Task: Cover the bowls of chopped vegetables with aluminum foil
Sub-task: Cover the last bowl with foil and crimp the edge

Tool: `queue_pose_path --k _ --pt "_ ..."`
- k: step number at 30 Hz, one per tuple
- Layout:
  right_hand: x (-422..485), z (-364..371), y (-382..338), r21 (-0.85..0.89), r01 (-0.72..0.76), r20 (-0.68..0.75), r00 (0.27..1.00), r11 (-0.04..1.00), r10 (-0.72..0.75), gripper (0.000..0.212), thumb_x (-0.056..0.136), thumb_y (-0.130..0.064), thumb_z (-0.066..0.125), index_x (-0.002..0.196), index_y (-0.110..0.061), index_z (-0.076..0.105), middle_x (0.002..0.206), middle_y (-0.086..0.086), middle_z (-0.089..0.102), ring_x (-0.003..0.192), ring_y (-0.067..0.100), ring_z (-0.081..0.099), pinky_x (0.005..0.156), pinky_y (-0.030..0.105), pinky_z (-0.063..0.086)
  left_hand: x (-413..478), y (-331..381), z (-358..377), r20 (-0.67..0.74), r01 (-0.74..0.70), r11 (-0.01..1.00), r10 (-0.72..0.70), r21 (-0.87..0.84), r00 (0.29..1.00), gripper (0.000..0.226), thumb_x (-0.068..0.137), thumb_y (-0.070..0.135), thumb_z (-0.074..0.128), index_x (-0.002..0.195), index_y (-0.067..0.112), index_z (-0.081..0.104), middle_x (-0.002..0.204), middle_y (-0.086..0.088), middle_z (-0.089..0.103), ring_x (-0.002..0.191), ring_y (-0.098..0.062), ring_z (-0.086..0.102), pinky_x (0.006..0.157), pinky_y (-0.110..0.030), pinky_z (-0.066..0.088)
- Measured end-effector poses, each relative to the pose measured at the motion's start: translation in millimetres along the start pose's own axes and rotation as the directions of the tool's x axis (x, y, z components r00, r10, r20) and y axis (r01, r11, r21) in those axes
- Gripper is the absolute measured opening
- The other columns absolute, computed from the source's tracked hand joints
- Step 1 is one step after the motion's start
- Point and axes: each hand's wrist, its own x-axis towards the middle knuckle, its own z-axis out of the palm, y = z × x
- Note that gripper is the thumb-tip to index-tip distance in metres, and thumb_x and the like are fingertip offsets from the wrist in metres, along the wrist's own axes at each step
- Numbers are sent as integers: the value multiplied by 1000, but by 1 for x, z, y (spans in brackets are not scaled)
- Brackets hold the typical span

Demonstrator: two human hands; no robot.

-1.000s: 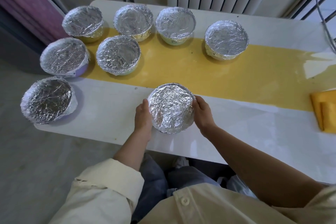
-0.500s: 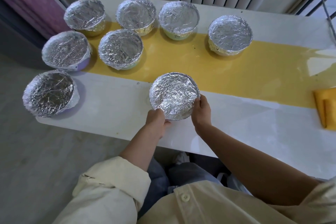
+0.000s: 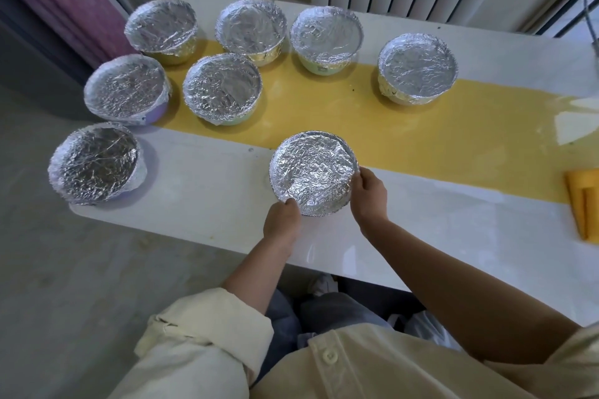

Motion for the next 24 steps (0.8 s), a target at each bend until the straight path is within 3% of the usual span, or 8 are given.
queue_pose_path --k 2,4,6,9,16,19,22,24 --pt "0 -3 -1 -3 4 22 1000 1000 -4 24 100 -13 37 98 -11 61 80 -2 56 80 20 47 59 28 34 -1 -2 -2 -6 -8 1000 9 19 1000 57 88 41 30 99 -8 57 115 -34 63 97 -43 66 84 -47 51" --pt "1 -7 -3 31 -7 33 999 1000 6 24 99 -13 39 108 -13 62 89 -3 59 87 19 51 64 25 38 -2 -3 -7 -46 -16 998 19 68 999 62 87 44 32 106 -9 58 110 -30 65 101 -42 66 91 -49 51" --pt "2 -9 -4 54 -30 34 999 998 28 29 98 -15 42 120 -12 61 102 -2 60 95 16 53 75 25 39 2 -6 -8 -89 -73 991 83 108 993 52 91 39 36 95 -7 60 102 -28 68 98 -40 67 86 -47 52" --pt "5 -8 -3 41 -27 66 998 999 25 23 95 -11 40 88 -5 61 75 2 55 74 20 45 61 31 32 8 -8 -7 -116 -131 982 146 133 982 36 95 28 36 68 8 49 95 -24 70 92 -39 69 71 -42 47" --pt "15 -4 -5 85 -25 21 999 996 24 24 96 -11 40 83 -5 59 74 8 57 71 21 46 65 34 39 21 10 -13 -143 -218 951 252 218 957 40 95 26 39 58 12 39 88 -24 71 86 -38 69 62 -35 37" --pt "29 -2 -12 121 -34 14 999 992 33 24 92 -17 41 81 -6 59 75 11 59 71 22 49 71 48 50 30 30 -13 -111 -226 943 259 244 960 38 90 31 38 58 12 46 85 -20 72 85 -37 69 67 -38 46" --pt "49 2 -23 189 -63 45 997 980 56 31 83 -29 41 80 -3 57 72 9 55 71 21 47 77 63 50 44 52 -17 -109 -216 943 250 253 962 42 77 40 31 66 8 56 86 -17 74 86 -36 70 80 -44 54" --pt "60 7 -34 227 -99 67 994 969 86 28 84 -29 43 81 -7 61 76 8 59 74 21 51 81 64 49 55 66 -20 -116 -221 940 258 262 959 44 84 37 34 71 4 60 86 -17 74 86 -36 69 82 -45 54"
